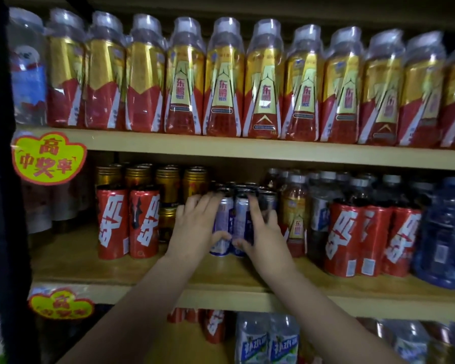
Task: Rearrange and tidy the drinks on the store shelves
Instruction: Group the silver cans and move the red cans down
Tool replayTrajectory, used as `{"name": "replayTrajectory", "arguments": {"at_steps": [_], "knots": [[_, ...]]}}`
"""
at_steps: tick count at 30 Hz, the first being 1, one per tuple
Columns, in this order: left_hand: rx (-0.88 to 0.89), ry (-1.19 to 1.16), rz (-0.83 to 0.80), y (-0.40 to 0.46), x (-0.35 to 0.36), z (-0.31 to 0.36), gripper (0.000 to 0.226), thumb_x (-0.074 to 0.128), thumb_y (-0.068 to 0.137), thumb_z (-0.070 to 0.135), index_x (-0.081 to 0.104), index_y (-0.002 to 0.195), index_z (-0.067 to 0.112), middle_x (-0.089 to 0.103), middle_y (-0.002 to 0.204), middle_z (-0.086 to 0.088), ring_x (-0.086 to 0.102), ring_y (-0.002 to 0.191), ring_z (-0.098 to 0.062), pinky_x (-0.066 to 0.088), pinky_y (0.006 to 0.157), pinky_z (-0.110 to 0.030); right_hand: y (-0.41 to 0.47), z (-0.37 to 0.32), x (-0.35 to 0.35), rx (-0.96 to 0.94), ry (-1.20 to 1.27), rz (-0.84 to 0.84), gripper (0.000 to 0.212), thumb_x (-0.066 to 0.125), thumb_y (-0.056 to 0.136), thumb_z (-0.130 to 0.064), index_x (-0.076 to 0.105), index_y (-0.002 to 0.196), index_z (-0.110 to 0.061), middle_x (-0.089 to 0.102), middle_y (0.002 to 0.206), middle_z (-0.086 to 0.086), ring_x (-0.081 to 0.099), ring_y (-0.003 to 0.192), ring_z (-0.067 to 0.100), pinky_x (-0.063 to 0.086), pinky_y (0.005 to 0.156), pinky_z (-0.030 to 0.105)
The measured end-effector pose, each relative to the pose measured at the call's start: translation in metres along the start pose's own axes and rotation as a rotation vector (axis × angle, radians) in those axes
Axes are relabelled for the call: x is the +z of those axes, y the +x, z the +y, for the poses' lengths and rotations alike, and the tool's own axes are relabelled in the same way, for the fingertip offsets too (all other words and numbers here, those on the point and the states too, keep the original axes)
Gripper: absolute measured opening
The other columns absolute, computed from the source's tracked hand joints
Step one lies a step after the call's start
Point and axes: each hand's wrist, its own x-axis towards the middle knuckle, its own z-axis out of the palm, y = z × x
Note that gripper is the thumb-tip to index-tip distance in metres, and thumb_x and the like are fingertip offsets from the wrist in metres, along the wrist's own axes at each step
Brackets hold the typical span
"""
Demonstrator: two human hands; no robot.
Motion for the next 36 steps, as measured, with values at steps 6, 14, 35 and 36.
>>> {"name": "replayTrajectory", "arguments": {"at_steps": [6,14,35,36], "knots": [[-0.023,-0.024,0.023,-0.007,0.002,0.000,0.093,0.076,0.074,0.057,0.035,0.152,0.026,0.043,0.153,0.005,0.029,0.137,-0.021,0.034,0.107,-0.045,0.000,-0.004,0.002,0.051,-0.070,-0.024,0.116,0.074,0.089,-0.043,-0.024,0.150,-0.050,0.037,0.138,0.016,0.063,0.097,0.027,0.054,0.066,0.034],[-0.087,-0.096,0.063,-0.075,-0.030,0.005,0.076,0.053,0.096,0.052,0.018,0.159,0.027,0.020,0.165,0.007,0.010,0.152,-0.021,0.020,0.119,-0.049,-0.047,-0.058,-0.015,0.017,-0.214,0.126,0.092,0.059,0.095,-0.049,0.005,0.161,-0.015,0.039,0.142,0.015,0.044,0.126,0.030,0.050,0.096,0.040],[-0.375,0.035,-0.521,-0.199,0.082,-0.141,0.071,0.058,0.097,0.034,0.021,0.154,0.018,0.033,0.154,-0.008,0.041,0.134,-0.034,0.047,0.098,-0.044,-0.173,-0.108,0.216,0.446,0.519,-0.502,0.083,0.067,0.094,-0.011,0.018,0.161,-0.017,0.040,0.158,0.007,0.040,0.143,0.022,0.036,0.116,0.034],[-0.397,-0.032,-0.488,-0.203,0.082,-0.139,0.067,0.059,0.098,0.033,0.022,0.153,0.019,0.035,0.152,-0.008,0.048,0.128,-0.033,0.051,0.090,-0.042,-0.172,-0.107,0.218,0.448,0.541,-0.494,0.083,0.067,0.093,-0.009,0.019,0.161,-0.019,0.039,0.158,0.007,0.039,0.144,0.021,0.036,0.117,0.035]]}}
